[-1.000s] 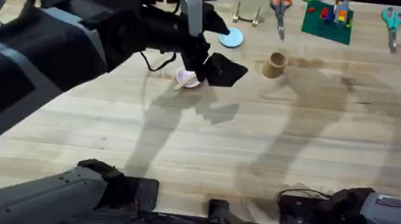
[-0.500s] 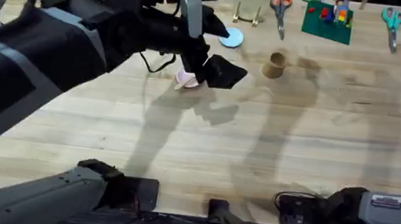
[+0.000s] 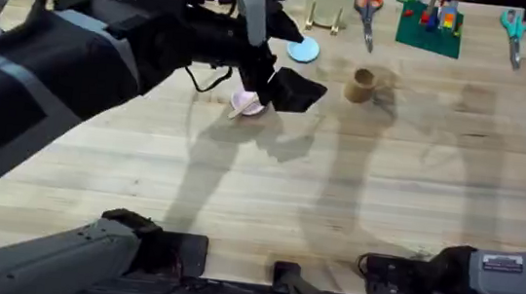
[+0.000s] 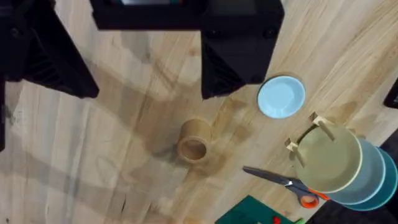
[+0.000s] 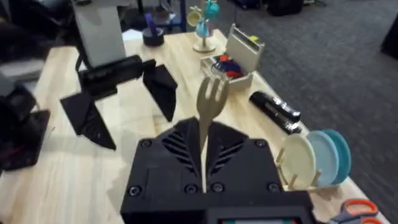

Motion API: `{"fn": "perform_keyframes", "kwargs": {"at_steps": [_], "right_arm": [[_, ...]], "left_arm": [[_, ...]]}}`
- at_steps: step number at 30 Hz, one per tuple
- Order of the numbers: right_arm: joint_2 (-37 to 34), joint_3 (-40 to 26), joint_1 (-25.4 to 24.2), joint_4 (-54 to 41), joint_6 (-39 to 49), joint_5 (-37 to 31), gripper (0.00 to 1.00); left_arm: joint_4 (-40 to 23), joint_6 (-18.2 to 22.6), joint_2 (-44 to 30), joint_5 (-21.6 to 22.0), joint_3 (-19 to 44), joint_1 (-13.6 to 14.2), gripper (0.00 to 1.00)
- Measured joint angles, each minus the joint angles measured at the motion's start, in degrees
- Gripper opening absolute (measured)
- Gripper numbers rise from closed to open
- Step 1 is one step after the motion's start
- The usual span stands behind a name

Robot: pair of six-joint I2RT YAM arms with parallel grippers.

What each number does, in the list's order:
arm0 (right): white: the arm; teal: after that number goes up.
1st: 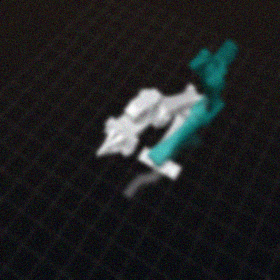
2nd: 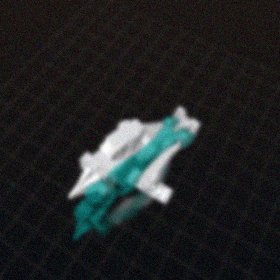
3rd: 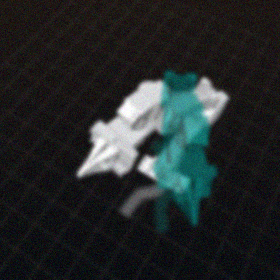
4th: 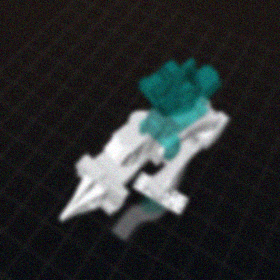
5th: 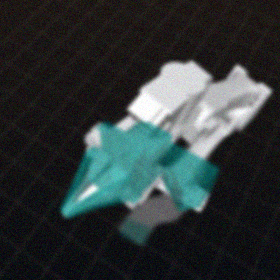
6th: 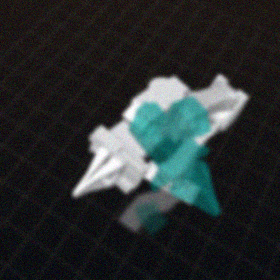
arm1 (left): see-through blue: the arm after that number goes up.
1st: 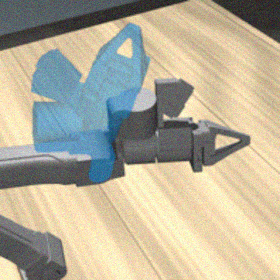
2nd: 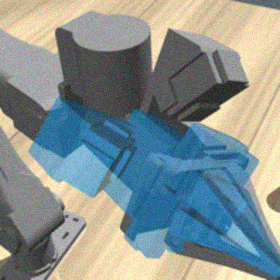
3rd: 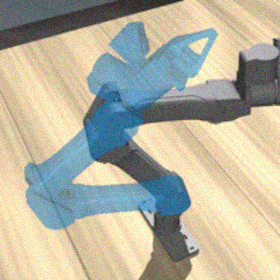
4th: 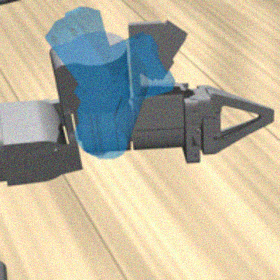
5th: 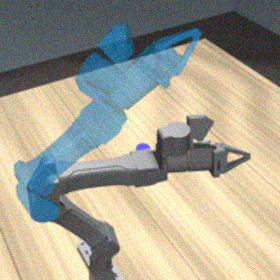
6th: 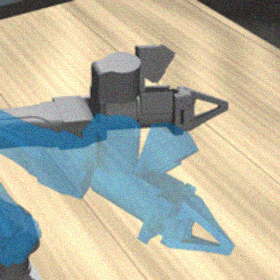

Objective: Pick up a utensil and set it on the pink plate, then put the other utensil in the container.

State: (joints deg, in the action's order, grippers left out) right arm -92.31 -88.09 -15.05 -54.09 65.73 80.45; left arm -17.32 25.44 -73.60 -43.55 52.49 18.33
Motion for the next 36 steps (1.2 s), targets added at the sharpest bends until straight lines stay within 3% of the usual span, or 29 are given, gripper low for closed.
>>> {"fn": "perform_keyframes", "kwargs": {"at_steps": [10,23,36], "right_arm": [[-7.55,0.00,0.04,-1.86,9.34,2.02,0.029],[-9.53,0.24,3.43,-2.06,18.40,2.62,0.029],[-14.57,5.35,5.62,-2.11,27.19,2.70,0.029]], "left_arm": [[0.00,0.00,0.00,0.00,0.00,0.00,0.996],[-0.55,0.02,0.00,0.00,0.00,0.00,0.995],[-0.55,0.00,0.00,0.00,0.00,0.00,0.995]]}}
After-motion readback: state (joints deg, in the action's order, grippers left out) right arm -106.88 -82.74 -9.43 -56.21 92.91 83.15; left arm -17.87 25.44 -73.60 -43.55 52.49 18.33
